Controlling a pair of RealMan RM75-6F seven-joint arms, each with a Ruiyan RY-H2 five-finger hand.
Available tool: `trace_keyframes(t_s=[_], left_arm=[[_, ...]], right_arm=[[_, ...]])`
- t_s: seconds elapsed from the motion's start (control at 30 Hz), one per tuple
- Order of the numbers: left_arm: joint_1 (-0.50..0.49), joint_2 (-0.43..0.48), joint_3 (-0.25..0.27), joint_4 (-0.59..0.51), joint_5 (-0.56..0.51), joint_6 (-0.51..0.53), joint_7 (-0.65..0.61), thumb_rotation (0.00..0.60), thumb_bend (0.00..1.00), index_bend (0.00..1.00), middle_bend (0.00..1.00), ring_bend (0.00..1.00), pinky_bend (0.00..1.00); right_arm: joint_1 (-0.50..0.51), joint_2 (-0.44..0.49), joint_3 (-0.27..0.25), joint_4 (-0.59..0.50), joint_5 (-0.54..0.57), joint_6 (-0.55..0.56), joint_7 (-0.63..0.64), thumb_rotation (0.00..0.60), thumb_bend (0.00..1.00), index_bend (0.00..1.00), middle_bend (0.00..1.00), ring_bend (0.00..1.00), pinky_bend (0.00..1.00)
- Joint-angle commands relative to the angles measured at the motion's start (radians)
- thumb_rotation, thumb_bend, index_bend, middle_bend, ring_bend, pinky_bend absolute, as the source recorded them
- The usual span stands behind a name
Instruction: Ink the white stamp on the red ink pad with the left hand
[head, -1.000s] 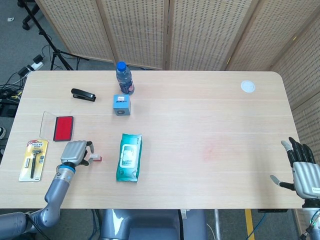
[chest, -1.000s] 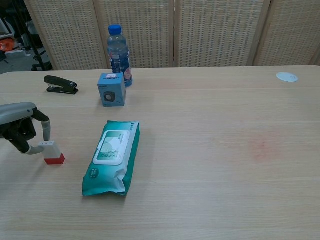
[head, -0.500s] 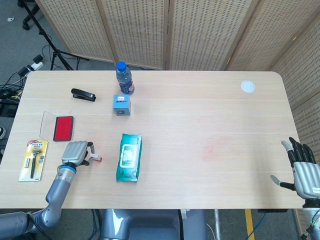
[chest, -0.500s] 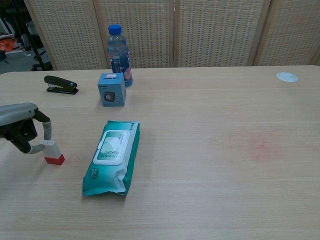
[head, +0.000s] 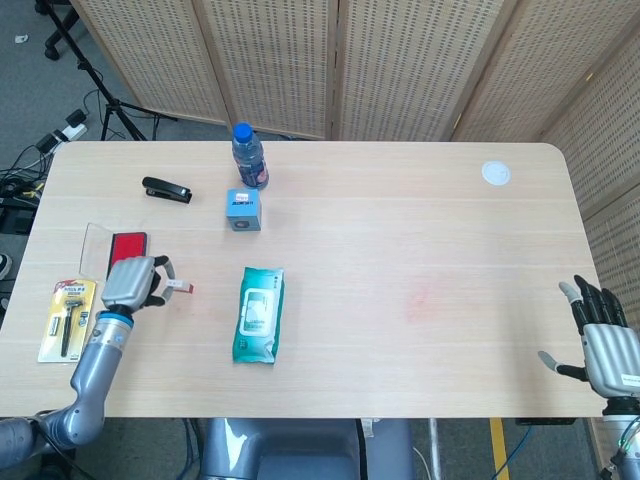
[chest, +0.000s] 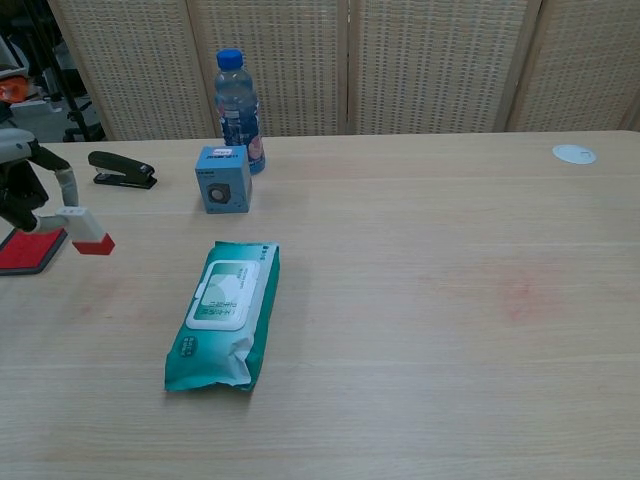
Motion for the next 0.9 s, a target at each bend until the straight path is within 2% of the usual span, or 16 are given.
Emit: trace_keyframes(t_s=[0.03,0.27,0.5,0.73,0.9], left_arm=[[-0.009,0.035,-0.033,0.038,-0.048,-0.034,-0.029,0.6,0.37,0.63,1.0,1.0,0.97],[-0.043,0.042,-0.066,0.199,-0.194,-0.148,-0.058,0.6,0.38,0.63,1.0,1.0,0.97],[-0.066,0.019,-0.086,0.301,-0.27,-0.215,-0.096,0.6,0.38,0.64,1.0,1.0,0.97],[-0.105,-0.009,-0.057,0.4,-0.349,-0.243,-0.03,0.6,0.4,0.64,1.0,1.0,0.97],[-0.109,-0.04,-0.058,0.451,-0.361,-0.26,-0.042,0.6,0.4,0.64,1.0,1.0,0.97]], right_arm=[[0.004,-0.003,0.001,0.003,0.009,-0.01,-0.004,0.6,0.0,0.0,0.0,0.0,0.0],[0.013,-0.015,0.002,0.006,0.024,-0.029,-0.026,0.6,0.0,0.0,0.0,0.0,0.0],[0.016,-0.023,0.0,0.004,0.029,-0.036,-0.044,0.6,0.0,0.0,0.0,0.0,0.0],[0.016,-0.02,0.002,0.006,0.036,-0.039,-0.035,0.6,0.0,0.0,0.0,0.0,0.0],[0.016,-0.018,0.002,0.007,0.036,-0.039,-0.029,0.6,0.0,0.0,0.0,0.0,0.0]])
